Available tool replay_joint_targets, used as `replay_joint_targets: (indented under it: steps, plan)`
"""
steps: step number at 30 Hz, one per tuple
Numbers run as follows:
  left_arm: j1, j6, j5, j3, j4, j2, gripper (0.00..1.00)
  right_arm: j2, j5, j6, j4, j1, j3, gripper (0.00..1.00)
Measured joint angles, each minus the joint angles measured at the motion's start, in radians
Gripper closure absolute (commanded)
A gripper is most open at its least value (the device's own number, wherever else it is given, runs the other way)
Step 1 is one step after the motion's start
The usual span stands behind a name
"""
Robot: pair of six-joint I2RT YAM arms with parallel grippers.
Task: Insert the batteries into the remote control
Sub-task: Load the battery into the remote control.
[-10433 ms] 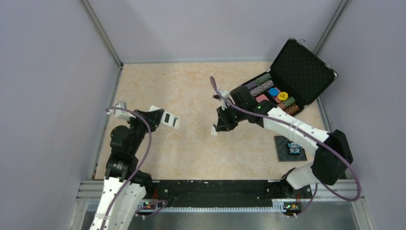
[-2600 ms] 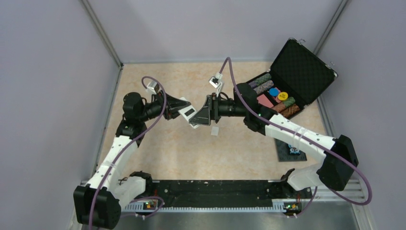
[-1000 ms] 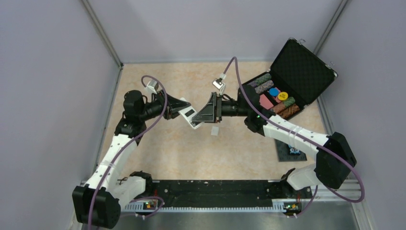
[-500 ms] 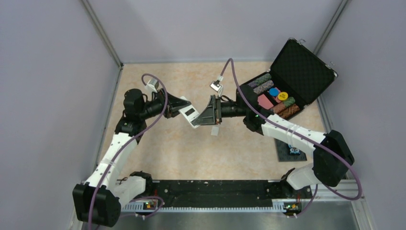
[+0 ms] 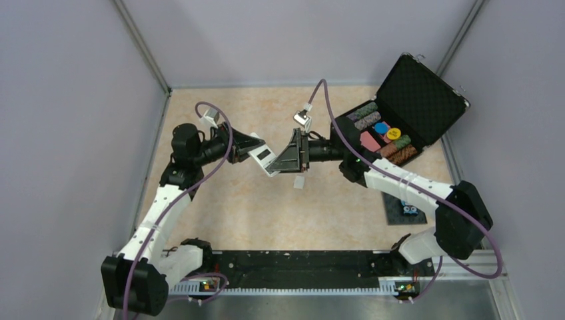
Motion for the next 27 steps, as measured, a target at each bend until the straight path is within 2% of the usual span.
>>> replay_joint_targets:
  steps: [4, 8, 15, 25, 27]
  plan:
    - [0.000, 0.025, -0.004, 0.000, 0.010, -0.008, 1.00, -0.025, 0.016, -0.010, -0.012, -0.008, 0.000, 0.36]
    - [0.000, 0.045, -0.003, 0.000, 0.023, -0.019, 1.00, -0.053, 0.047, -0.036, -0.041, -0.011, 0.002, 0.50]
    - [0.000, 0.060, -0.002, 0.000, 0.027, -0.024, 1.00, -0.058, 0.098, -0.068, -0.100, -0.012, 0.002, 0.60]
    - [0.000, 0.074, 0.002, 0.000, 0.028, -0.031, 1.00, -0.053, 0.123, -0.067, -0.128, -0.013, 0.010, 0.86]
    - [0.000, 0.074, 0.005, 0.000, 0.030, -0.033, 1.00, -0.052, 0.121, -0.064, -0.127, -0.014, 0.010, 0.88]
